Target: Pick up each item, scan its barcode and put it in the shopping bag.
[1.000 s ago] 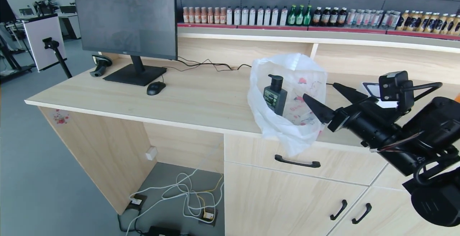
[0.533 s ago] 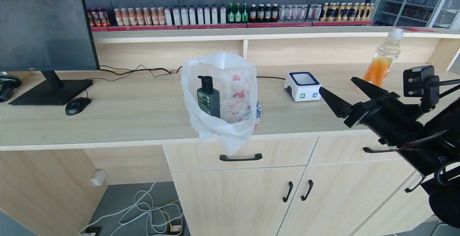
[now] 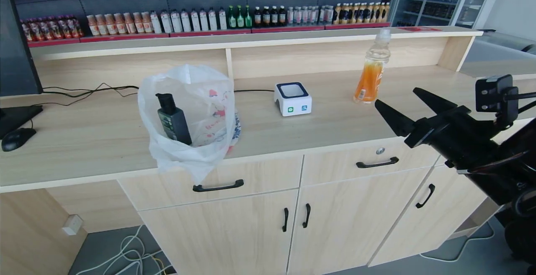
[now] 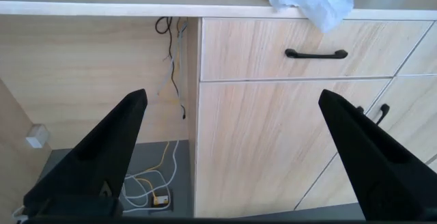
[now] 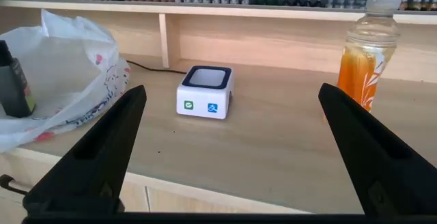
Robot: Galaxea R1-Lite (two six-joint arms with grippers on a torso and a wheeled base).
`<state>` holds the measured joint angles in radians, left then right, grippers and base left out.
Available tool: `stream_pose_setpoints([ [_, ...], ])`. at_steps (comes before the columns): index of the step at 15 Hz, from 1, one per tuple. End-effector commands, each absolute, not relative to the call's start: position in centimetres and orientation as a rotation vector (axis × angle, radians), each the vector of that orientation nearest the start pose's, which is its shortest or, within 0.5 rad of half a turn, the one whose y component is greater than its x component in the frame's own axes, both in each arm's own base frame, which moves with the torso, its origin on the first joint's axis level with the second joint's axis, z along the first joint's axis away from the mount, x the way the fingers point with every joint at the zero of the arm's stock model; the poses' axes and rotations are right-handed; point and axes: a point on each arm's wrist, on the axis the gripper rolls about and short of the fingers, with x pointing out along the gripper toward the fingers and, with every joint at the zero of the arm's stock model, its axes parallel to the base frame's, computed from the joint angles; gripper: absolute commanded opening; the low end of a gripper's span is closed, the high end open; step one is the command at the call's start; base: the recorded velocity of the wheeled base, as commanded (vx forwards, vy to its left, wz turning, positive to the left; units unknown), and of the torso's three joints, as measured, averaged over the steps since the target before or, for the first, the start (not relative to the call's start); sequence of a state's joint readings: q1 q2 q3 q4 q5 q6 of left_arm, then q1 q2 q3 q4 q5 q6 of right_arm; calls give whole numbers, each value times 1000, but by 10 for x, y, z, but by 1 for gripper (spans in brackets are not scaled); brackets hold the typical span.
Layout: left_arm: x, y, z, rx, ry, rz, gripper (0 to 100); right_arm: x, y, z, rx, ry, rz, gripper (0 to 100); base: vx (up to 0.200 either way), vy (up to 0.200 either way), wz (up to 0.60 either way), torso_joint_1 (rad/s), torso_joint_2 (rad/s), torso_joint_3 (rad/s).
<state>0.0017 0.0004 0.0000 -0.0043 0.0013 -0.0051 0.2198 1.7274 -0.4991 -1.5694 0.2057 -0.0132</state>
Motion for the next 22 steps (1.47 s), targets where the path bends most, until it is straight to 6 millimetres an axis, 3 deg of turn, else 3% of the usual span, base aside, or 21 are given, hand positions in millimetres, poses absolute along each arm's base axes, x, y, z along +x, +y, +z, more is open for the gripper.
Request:
stream_pose_setpoints([
  [1,-23,0,76,-6,-3,3,100,265,64,191,-11,-346,418,100,0,-200,0,7,-2,-2],
  [12,-23,0,76,-6,-3,3,100,265,53,184,-17,-314,380,100,0,-200,0,2,2,2],
  [22,-23,0,76,-6,-3,3,100,266,58,181,-13,-302,397,100,200,-200,0,1,1,2],
])
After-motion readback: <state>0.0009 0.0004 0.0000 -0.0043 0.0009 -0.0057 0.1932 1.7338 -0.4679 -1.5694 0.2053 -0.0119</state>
